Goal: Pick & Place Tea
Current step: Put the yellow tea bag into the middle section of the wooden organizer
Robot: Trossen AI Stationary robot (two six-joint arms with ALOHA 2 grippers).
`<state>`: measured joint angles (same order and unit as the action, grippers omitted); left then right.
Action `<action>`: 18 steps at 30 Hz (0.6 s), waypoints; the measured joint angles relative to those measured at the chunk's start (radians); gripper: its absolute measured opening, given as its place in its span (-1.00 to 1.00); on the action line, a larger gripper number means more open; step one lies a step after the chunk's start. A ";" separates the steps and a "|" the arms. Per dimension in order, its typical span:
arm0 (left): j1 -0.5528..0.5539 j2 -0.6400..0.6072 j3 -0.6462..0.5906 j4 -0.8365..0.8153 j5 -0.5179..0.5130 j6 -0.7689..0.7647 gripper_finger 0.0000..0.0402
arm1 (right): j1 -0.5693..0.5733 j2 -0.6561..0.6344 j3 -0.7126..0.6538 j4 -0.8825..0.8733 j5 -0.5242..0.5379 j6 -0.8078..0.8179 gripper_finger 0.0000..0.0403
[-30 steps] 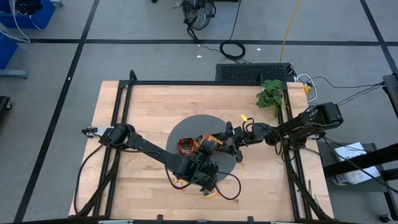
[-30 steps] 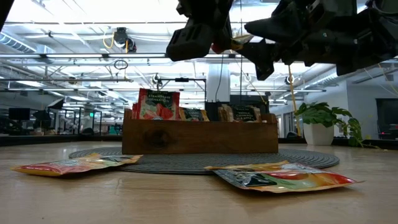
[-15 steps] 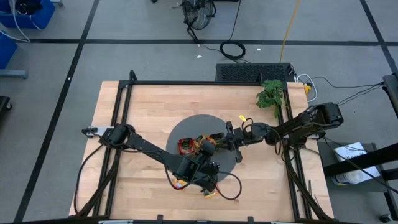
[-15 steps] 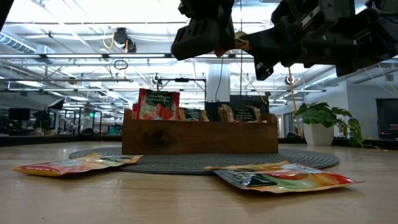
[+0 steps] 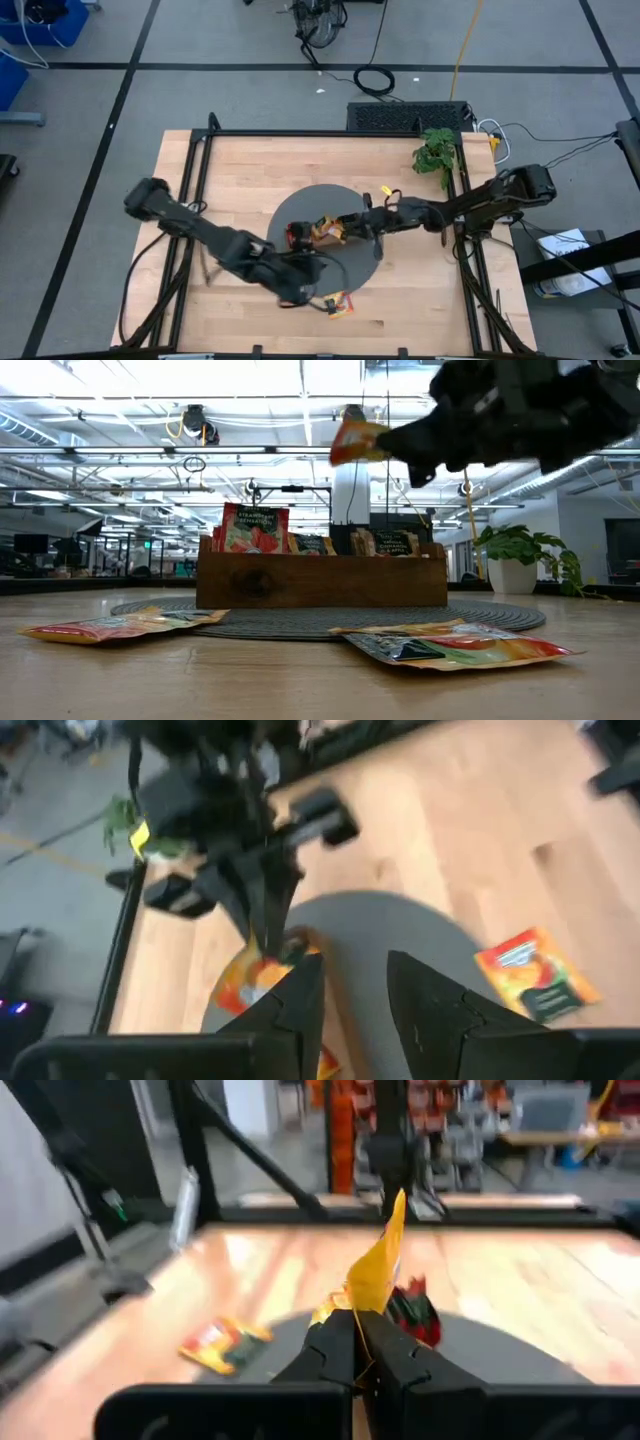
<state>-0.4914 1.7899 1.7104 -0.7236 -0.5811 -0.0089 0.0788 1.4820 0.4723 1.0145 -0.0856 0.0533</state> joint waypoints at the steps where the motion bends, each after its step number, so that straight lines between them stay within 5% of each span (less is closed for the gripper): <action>1: -0.011 -0.035 -0.039 0.033 0.001 0.006 -0.42 | -0.001 -0.013 0.034 -0.085 0.003 -0.016 -1.00; 9: -0.025 -0.328 -0.471 0.479 0.013 0.075 -0.42 | 0.001 -0.044 0.443 -1.025 0.033 -0.200 -1.00; 14: -0.011 -0.453 -0.702 0.735 0.026 0.112 -0.41 | -0.027 0.013 0.619 -1.263 0.024 -0.305 -1.00; 18: 0.004 -0.507 -0.801 0.828 0.023 0.128 -0.41 | -0.040 0.106 0.693 -1.342 -0.082 -0.360 -1.00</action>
<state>-0.4870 1.2826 0.9093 0.1046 -0.5584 0.1189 0.0387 1.5884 1.1655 -0.3279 -0.1673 -0.3066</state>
